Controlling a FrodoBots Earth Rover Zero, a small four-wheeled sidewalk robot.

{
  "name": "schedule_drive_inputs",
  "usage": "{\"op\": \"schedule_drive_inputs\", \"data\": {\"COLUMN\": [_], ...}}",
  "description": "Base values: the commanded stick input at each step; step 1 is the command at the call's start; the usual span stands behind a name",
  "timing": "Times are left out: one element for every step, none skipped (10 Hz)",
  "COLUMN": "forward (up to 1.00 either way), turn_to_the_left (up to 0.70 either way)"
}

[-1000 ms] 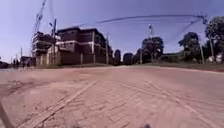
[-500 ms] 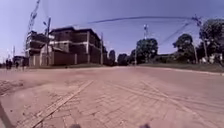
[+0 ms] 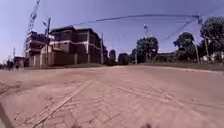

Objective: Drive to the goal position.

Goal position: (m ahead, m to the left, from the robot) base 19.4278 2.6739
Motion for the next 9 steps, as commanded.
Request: {"op": "schedule_drive_inputs", "data": {"forward": [0.30, 0.30, 0.30, 0.30, 0.30, 0.30, 0.30, 0.30, 0.30], "turn_to_the_left": [-0.60, -0.26, 0.00, 0.00, 0.00, 0.00, 0.00, 0.00, 0.00]}}
